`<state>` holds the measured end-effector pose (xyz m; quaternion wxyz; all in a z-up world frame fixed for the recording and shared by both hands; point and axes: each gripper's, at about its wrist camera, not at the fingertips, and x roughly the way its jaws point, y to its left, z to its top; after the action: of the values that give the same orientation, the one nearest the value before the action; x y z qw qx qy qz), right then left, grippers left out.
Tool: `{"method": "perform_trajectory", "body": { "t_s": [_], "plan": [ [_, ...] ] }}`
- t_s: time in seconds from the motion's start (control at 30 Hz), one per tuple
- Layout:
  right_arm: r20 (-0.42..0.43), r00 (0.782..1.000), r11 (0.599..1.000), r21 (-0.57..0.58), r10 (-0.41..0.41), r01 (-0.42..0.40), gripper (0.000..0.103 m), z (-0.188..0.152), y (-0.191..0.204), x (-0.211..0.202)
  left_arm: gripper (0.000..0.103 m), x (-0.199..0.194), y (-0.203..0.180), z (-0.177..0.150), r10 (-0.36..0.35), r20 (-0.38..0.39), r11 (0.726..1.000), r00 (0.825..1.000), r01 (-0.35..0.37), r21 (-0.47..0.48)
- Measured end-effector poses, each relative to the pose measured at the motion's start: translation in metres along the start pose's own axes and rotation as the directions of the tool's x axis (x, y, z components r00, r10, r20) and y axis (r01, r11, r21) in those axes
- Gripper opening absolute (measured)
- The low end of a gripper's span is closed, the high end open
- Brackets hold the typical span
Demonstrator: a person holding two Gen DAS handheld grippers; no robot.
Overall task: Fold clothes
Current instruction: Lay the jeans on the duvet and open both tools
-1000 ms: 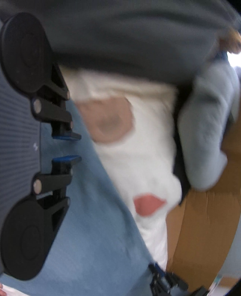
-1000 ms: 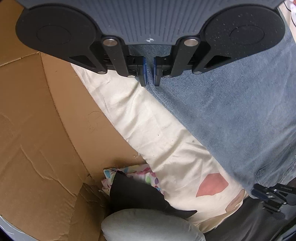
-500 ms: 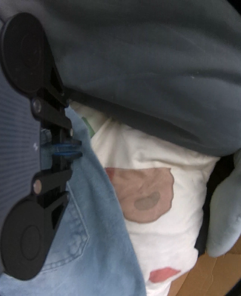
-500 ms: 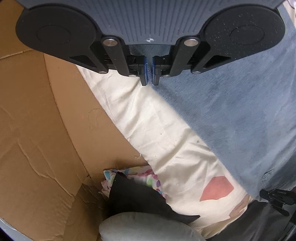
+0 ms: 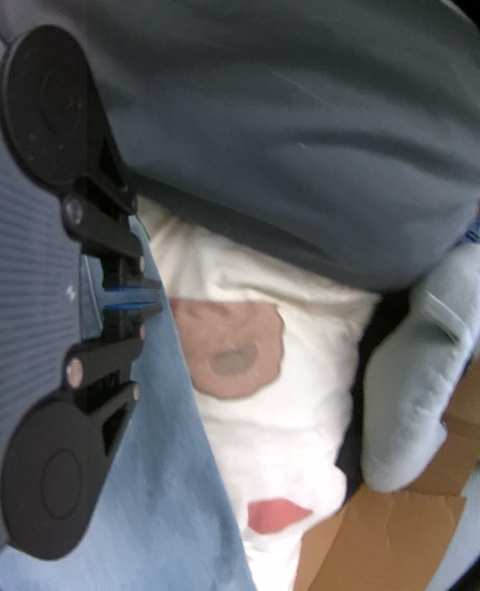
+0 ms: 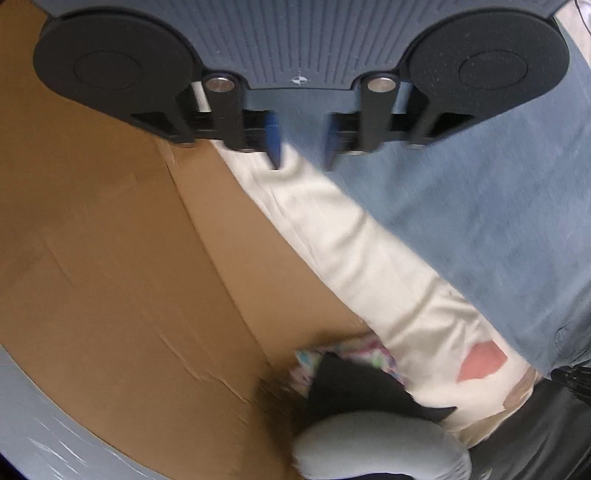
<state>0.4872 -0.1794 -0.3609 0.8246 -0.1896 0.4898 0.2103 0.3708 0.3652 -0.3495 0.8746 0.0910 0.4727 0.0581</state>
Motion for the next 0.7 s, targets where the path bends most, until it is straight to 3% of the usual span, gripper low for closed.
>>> {"method": "perform_trajectory", "body": {
  "t_s": [0.33,0.43,0.5,0.57,0.67,0.7],
  "plan": [
    [-0.034,0.997,0.997,0.028,-0.065,0.066,0.044,-0.014,0.010,0.030,0.017,-0.008,-0.045,-0.003,-0.098,0.028,0.995,0.995,0.098,0.009],
    [-0.031,0.994,0.991,0.080,-0.101,0.103,0.053,-0.015,0.006,0.043,0.018,-0.006,-0.050,-0.015,-0.113,-0.002,0.994,0.994,0.113,0.002],
    [-0.032,0.990,0.983,0.116,-0.140,0.143,0.069,-0.016,0.004,0.045,0.017,-0.011,-0.051,-0.023,-0.105,-0.021,0.994,0.994,0.105,-0.012],
    [-0.038,0.983,0.974,0.135,-0.180,0.183,0.072,-0.016,0.006,0.045,0.017,-0.018,-0.049,-0.031,-0.108,-0.036,0.993,0.993,0.107,-0.040],
    [-0.038,0.967,0.961,0.101,-0.253,0.256,0.070,-0.012,0.017,0.046,0.018,-0.027,-0.052,-0.040,-0.102,-0.045,0.994,0.994,0.100,-0.048],
    [-0.032,0.958,0.954,0.085,-0.285,0.286,0.053,-0.010,0.022,0.046,0.018,-0.032,-0.054,-0.044,-0.101,-0.043,0.994,0.994,0.099,-0.046]
  ]
}}
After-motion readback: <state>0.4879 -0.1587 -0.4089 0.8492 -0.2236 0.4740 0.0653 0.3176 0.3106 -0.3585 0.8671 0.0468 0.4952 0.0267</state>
